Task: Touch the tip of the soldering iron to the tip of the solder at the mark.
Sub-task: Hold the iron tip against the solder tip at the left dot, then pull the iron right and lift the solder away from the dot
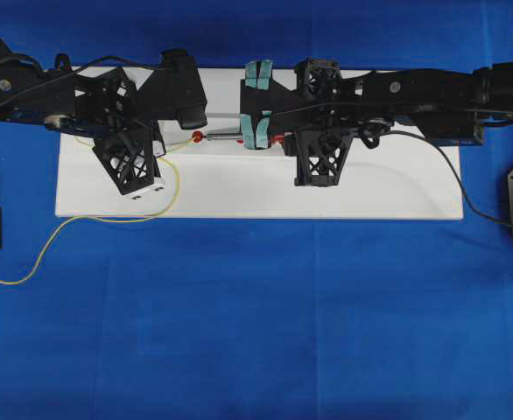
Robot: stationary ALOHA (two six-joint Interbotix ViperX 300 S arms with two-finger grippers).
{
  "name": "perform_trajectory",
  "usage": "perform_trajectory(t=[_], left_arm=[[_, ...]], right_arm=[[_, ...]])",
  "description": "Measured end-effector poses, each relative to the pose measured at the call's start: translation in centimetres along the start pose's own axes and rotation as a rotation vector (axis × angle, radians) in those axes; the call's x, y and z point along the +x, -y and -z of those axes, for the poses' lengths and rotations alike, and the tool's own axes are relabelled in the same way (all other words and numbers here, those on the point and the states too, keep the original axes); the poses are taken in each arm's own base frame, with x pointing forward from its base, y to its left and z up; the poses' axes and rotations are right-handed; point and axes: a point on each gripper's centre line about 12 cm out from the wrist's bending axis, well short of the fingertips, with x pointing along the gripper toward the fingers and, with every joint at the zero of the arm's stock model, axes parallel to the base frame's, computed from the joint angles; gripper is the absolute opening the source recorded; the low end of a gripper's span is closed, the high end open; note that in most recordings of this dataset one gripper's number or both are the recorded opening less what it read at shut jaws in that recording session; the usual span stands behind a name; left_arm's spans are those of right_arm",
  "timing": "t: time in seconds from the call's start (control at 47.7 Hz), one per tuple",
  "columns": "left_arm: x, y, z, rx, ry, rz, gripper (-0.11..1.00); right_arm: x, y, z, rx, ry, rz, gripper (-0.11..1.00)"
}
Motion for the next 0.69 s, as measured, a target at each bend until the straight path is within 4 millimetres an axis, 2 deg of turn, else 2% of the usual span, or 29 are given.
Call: perform_trajectory(t=[0.315, 0.504, 0.692], left_arm=[[-0.1, 0.0, -0.3, 0.009, 0.023, 0.003, 0.01], [-1.5, 0.0, 0.0, 0.009, 0.056, 0.007, 0.01], [-3.6, -0.2, 1.4, 0.004, 0.091, 0.012, 0.01]], right_arm=[[0.0, 0.0, -0.1, 0.003, 0.001, -0.001, 0.06], [0.0, 0.0, 0.0, 0.003, 0.000, 0.000, 0.06], [0.0, 0.0, 0.0, 0.005, 0.000, 0.000, 0.06]])
